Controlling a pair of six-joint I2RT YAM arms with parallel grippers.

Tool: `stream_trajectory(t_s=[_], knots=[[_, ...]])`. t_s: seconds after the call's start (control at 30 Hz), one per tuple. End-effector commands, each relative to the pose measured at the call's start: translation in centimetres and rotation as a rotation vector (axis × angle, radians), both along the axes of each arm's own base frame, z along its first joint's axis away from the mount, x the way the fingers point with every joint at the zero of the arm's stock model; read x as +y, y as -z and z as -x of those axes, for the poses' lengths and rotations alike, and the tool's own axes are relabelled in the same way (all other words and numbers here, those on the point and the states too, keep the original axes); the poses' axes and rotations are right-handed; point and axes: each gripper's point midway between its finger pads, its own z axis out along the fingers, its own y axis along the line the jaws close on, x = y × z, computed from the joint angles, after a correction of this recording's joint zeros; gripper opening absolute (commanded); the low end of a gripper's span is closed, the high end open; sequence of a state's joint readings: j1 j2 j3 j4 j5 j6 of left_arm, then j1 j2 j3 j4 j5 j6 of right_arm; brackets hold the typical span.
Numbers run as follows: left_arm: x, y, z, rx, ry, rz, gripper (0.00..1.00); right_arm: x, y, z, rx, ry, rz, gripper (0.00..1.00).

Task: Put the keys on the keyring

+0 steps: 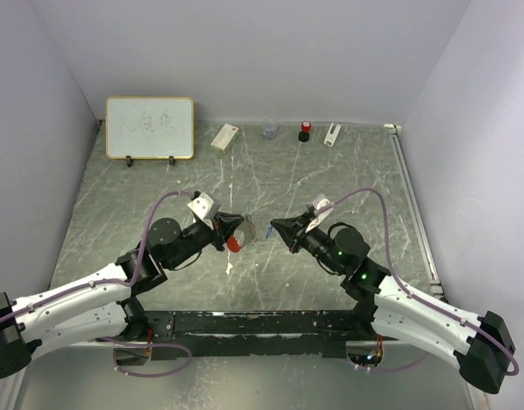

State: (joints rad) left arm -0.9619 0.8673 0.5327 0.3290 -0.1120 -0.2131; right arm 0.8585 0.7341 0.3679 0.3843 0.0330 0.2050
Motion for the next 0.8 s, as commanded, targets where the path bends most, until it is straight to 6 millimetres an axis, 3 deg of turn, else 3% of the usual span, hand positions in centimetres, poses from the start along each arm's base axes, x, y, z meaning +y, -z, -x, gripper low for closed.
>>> stream_trajectory(t_s=[0.0,0.33,0.77], knots=[[-1.1,-3.6,0.6,-0.063,0.067,0.079,0.07,1.0,-4.6,0.6,-0.105,-0.069,-0.061,0.00],[-1.5,-3.3,0.2,-0.032,0.055,0.090,0.07,2.2,-6.7,1.2,-0.142,-0.122,-0.096,0.00],[-1.7,-3.8,-0.3,-0.010,0.034,0.119,0.07,3.7,-7.1,2.1,-0.150,-0.142,-0.114,0.00]])
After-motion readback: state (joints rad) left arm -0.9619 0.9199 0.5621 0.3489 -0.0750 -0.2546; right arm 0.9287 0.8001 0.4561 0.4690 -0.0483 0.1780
